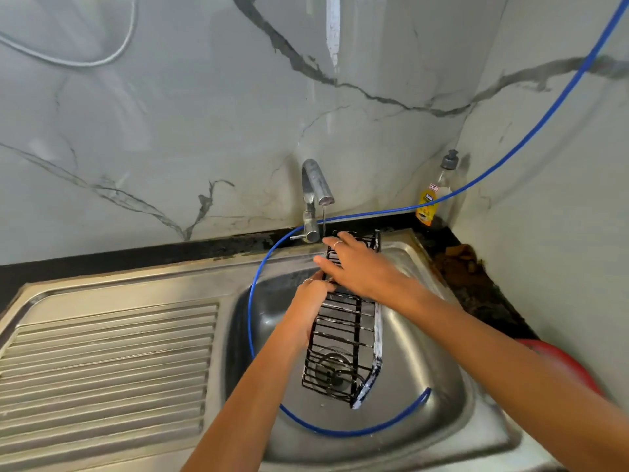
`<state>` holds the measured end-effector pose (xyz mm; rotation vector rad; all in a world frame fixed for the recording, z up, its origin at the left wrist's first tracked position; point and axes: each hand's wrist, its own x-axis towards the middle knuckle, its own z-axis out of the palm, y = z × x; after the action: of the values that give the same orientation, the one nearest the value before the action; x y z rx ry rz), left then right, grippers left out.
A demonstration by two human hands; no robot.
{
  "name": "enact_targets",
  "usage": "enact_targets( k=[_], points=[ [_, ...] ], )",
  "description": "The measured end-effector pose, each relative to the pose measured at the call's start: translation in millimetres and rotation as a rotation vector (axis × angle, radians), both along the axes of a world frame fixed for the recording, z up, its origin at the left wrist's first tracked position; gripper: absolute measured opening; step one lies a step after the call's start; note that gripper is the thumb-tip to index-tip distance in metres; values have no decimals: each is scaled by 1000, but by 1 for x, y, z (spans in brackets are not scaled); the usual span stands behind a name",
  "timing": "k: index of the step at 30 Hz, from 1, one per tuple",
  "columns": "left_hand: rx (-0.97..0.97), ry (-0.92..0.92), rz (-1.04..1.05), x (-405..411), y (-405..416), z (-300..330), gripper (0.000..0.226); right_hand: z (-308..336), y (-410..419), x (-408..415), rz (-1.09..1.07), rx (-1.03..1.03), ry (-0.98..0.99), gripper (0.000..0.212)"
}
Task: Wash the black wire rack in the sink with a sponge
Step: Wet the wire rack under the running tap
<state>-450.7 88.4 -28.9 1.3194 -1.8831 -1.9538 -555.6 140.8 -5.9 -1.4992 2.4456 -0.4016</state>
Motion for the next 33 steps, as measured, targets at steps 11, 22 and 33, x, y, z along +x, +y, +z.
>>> enact_targets(
  k=[11,22,33],
  points=[
    [213,46,225,30,-23,14,24,28,-16,5,60,-56,-141,36],
    [148,193,362,35,-16,17,24,-7,26,57,-59,-162,-432,53],
    [257,155,240,46,5,27,19,-6,-51,-11,-622,-369,-1272,53]
  ],
)
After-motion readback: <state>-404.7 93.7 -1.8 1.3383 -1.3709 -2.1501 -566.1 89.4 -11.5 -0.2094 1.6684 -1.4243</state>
